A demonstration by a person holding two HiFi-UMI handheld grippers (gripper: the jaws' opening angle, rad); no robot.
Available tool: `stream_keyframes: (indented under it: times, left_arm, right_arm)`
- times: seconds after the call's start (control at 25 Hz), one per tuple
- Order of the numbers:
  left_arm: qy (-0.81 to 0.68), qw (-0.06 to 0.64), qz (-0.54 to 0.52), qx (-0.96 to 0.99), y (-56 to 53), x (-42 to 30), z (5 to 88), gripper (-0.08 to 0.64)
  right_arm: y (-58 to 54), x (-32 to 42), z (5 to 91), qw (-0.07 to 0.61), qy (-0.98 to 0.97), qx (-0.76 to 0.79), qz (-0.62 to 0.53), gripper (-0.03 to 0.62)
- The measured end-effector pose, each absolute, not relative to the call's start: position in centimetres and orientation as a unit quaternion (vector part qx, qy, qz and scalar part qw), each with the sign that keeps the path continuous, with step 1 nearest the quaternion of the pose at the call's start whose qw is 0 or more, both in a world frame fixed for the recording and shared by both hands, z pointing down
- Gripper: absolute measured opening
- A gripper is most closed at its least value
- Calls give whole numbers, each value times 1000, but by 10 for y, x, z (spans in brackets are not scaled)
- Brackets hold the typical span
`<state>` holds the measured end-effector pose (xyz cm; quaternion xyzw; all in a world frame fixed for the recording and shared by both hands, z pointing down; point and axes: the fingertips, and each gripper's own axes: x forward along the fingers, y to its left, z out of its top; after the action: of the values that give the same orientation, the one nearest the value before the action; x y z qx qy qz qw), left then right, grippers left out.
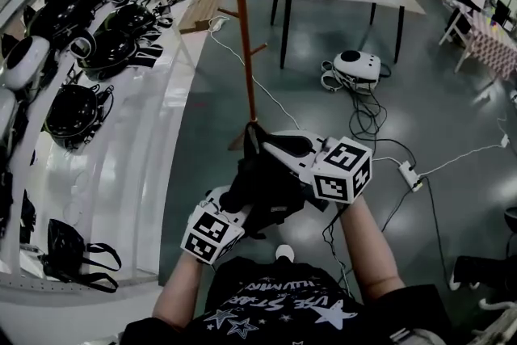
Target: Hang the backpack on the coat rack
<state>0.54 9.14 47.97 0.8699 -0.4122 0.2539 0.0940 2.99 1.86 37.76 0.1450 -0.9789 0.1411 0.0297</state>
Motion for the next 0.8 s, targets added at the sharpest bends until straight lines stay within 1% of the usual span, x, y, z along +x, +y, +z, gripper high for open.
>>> stream_keyframes:
  times: [0.08,0.12,0.24,0.44,0.8]
  left_arm:
    - [-410,103,251,871,81,7,481,51]
    - [-409,111,250,871,75,7,483,51]
    - [-405,139,248,869,53,1,489,49]
    - [-386,151,241,877,9,-11,493,49]
    - [-352,105,223,903,-138,-60,479,51]
  right_arm:
    - [8,29,380,34,-979,148,133,23]
    - [1,28,381,34,-979,154,131,20]
    - [-25,25,385,39,-973,193,121,17]
    - [-72,12,390,58,-961,258,81,17]
    - [-211,-29,370,51,-941,330,45,15]
